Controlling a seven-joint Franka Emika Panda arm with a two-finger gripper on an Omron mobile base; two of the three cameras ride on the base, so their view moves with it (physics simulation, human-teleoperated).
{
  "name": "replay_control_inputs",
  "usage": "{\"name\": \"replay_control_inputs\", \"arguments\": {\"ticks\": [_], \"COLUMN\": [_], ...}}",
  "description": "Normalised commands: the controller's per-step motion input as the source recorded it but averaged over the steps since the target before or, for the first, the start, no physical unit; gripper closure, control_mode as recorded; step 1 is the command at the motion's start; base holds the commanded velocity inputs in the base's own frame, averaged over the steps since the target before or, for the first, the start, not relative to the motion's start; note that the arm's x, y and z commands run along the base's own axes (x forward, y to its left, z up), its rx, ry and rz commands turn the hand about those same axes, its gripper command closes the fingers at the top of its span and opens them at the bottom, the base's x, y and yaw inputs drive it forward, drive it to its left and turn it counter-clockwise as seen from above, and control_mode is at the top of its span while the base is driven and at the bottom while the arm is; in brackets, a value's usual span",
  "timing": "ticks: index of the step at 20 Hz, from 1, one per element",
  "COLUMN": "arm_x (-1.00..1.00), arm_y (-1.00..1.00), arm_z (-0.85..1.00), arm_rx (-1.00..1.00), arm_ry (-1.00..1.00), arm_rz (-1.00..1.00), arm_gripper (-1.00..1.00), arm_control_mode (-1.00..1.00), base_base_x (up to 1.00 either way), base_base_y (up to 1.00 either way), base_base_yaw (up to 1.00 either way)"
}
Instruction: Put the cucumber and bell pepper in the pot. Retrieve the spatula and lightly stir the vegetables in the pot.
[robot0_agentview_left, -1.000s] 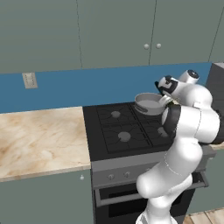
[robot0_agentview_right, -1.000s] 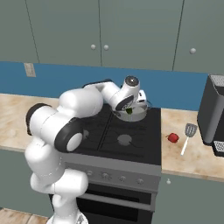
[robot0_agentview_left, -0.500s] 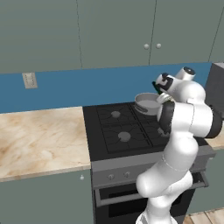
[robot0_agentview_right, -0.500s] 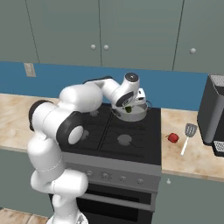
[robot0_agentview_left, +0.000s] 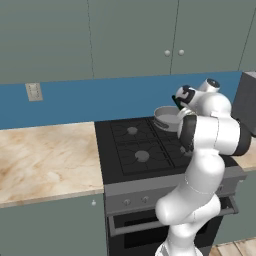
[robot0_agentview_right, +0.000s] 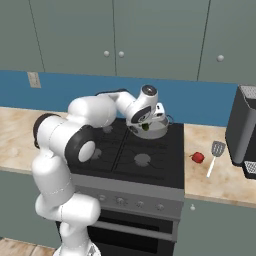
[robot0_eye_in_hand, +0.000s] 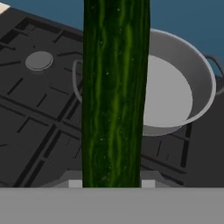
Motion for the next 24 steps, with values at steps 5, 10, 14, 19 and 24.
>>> {"name": "replay_control_inputs", "arguments": {"ticks": [5, 10, 14, 19, 24], "arm_x": [0.10, 0.29, 0.29, 0.18, 0.24], "arm_y": [0.04, 0.01, 0.00, 0.00, 0.00], "arm_z": [-0.17, -0.13, -0.02, 0.00, -0.09], "arm_rx": [0.00, 0.00, 0.00, 0.00, 0.00], "arm_ry": [0.00, 0.00, 0.00, 0.00, 0.00], "arm_rz": [0.00, 0.00, 0.00, 0.00, 0.00], "arm_gripper": [1.00, 1.00, 1.00, 1.00, 1.00], "arm_control_mode": [-1.00, -1.00, -1.00, -1.00, -1.00], "base_base_x": [0.00, 0.00, 0.00, 0.00, 0.00], "base_base_y": [0.00, 0.00, 0.00, 0.00, 0.00], "base_base_yaw": [0.00, 0.00, 0.00, 0.00, 0.00]}}
